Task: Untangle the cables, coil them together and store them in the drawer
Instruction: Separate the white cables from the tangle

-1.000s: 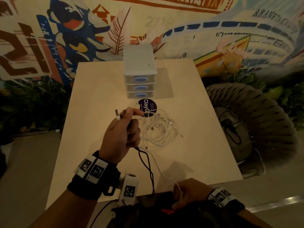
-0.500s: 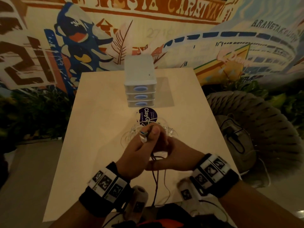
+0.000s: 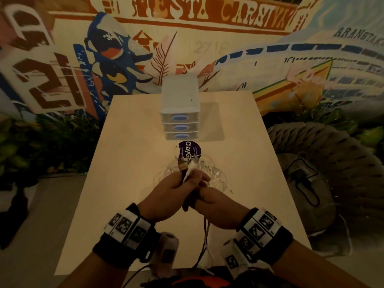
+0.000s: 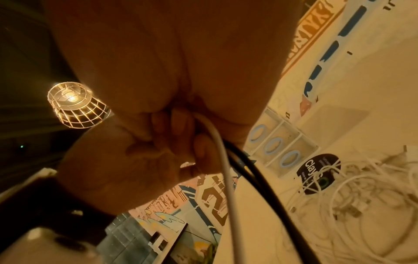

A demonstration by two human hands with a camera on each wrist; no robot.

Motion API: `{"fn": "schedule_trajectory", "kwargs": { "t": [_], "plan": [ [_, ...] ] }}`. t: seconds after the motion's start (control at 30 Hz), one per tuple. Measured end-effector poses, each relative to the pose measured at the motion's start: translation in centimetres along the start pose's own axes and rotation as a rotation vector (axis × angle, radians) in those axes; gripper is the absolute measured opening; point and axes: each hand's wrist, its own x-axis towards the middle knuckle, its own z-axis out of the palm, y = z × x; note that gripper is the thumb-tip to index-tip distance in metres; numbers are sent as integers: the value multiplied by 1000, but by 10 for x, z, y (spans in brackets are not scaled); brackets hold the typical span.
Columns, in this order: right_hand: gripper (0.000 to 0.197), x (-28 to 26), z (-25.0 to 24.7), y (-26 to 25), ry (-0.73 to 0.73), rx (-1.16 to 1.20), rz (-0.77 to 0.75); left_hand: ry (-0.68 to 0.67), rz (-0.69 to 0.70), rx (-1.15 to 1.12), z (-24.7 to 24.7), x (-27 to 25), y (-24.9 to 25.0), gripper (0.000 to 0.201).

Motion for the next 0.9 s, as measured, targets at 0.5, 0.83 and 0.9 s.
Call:
{"fn": "schedule_trajectory", "kwargs": {
  "t": [0.5, 0.83, 0.9],
  "plan": [
    [44, -4, -76, -47, 196, -305, -283, 90, 21, -78, 40, 7, 19, 34],
    [32, 30, -36, -36, 160, -314, -241, 78, -23, 46, 10, 5, 2, 26],
    [33, 34, -33, -34, 188, -290, -221, 70, -19, 43, 7, 7, -4, 25]
  ]
}}
